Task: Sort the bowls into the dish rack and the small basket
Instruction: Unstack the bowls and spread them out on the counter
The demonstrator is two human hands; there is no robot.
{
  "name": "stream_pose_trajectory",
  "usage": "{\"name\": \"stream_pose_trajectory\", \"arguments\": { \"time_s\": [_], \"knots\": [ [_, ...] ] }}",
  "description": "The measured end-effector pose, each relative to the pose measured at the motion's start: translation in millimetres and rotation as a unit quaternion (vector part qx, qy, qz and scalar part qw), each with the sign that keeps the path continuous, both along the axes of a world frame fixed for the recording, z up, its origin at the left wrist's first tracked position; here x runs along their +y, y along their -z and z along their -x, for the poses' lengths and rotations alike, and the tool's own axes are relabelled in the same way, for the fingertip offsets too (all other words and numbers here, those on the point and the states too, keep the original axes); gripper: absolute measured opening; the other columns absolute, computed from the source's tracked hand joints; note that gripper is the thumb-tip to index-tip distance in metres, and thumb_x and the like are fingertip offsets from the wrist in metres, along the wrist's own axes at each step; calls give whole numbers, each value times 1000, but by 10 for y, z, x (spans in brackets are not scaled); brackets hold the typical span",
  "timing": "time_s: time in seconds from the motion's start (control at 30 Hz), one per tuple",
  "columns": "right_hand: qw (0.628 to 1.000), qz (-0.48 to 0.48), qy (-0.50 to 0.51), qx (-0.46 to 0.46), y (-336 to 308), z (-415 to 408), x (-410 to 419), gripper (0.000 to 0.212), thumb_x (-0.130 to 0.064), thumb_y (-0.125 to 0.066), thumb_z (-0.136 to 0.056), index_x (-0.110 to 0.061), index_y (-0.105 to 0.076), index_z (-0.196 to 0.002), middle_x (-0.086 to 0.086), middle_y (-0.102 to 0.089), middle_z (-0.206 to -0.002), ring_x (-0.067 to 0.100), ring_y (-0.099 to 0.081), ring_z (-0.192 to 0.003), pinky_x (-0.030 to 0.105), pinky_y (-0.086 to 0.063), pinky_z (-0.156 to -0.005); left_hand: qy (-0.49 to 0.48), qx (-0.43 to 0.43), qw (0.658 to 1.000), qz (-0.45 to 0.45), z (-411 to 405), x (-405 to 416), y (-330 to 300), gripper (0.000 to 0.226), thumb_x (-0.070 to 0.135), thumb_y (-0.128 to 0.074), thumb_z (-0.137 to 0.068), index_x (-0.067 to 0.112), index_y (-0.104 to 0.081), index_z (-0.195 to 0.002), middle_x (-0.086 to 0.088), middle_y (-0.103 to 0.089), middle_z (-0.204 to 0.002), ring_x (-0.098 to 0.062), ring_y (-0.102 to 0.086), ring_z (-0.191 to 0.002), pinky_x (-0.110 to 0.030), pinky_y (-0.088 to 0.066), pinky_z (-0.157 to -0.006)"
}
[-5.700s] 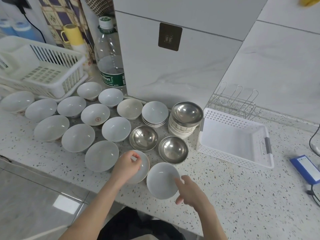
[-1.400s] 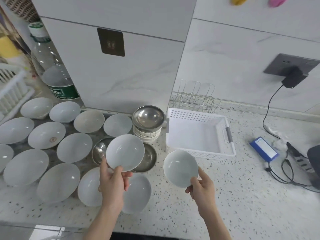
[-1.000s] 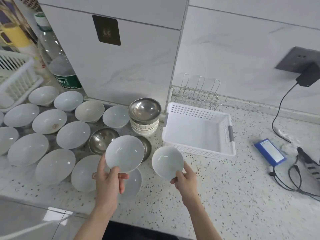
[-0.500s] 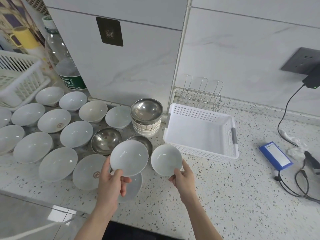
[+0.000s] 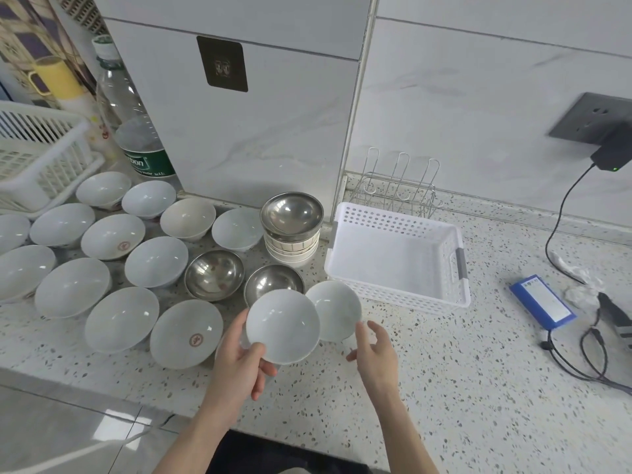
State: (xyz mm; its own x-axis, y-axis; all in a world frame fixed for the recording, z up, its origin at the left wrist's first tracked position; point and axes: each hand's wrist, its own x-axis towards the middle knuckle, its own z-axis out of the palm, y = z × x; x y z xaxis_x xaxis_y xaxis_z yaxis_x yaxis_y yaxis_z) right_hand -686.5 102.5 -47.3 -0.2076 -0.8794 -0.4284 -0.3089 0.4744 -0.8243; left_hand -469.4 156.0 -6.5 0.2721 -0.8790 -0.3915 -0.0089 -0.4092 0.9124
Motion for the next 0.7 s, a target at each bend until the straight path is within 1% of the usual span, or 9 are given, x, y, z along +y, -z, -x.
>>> {"name": "stream_pose_trajectory", "arguments": {
  "time_s": [0.1, 0.17, 0.23, 0.33, 0.4, 0.47, 0.5, 0.6, 0.7],
  "knots": [
    [998, 54, -7, 13, -75, 93, 145, 34, -49, -47, -96, -25, -65, -112, -2, -69, -59, 2, -59, -51, 17, -46, -46, 51, -2, 999, -14, 82, 53, -14, 64, 2, -47, -93, 58, -44, -126, -18, -69, -62, -22, -52, -43, -26, -39, -35],
    [995, 69, -66, -8, -124, 123, 245, 35, -51, -43, -97, -29, -68, -109, 0, -69, -61, 7, -56, -49, 16, -46, -50, 87, -5, 996, -18, 142, 96, -29, 67, 3, -46, -95, 64, -43, -122, -16, -68, -61, -19, -50, -41, -26, -39, -36],
    [988, 68, -126, -65, -156, 113, 341, 37, -52, -39, -95, -35, -69, -109, 4, -68, -61, 5, -48, -46, 18, -40, -53, 111, -9, 993, -24, 200, 128, -36, 68, 4, -45, -96, 68, -40, -118, -14, -68, -60, -17, -48, -40, -26, -39, -37],
    [981, 74, -141, -111, -162, 78, 433, 28, -43, -49, -91, -32, -70, -107, 0, -62, -55, 2, -45, -45, 17, -34, -47, 142, -15, 989, -38, 269, 168, -21, 66, 4, -43, -97, 68, -37, -116, -10, -68, -58, -14, -48, -39, -25, -38, -38],
    [985, 69, -136, -81, -151, 67, 472, 24, -26, -58, -88, -30, -68, -110, -2, -56, -50, 1, -49, -45, 13, -36, -48, 154, -19, 987, -39, 279, 183, 1, 63, 4, -43, -97, 62, -37, -121, -6, -67, -55, -11, -49, -39, -22, -38, -38],
    [988, 66, -135, -44, -130, 81, 511, 34, -5, -58, -86, -29, -66, -109, -4, -50, -46, 5, -49, -45, 11, -40, -49, 170, -30, 984, -37, 285, 191, 37, 61, 4, -44, -96, 54, -36, -130, -3, -66, -54, -9, -51, -39, -20, -39, -38],
    [988, 63, -135, -28, -127, 87, 530, 37, -1, -57, -84, -28, -66, -109, -5, -49, -44, 8, -51, -47, 12, -41, -49, 183, -39, 982, -38, 294, 196, 56, 60, 5, -44, -97, 52, -35, -133, -2, -67, -55, -8, -53, -40, -20, -40, -39],
    [990, 55, -130, 4, -109, 108, 583, 35, 0, -58, -82, -20, -65, -110, -2, -52, -46, 15, -57, -52, 12, -44, -48, 219, -69, 972, -44, 325, 219, 119, 60, 14, -48, -98, 51, -28, -141, 0, -70, -62, -7, -60, -47, -22, -44, -43],
    [990, 41, -132, 21, -82, 141, 620, 34, -1, -58, -82, -18, -65, -110, 9, -59, -50, 19, -61, -53, 14, -46, -48, 264, -127, 955, -52, 340, 259, 158, 67, 39, -57, -93, 54, -18, -146, 8, -71, -67, -4, -66, -59, -19, -48, -53]
  ]
}}
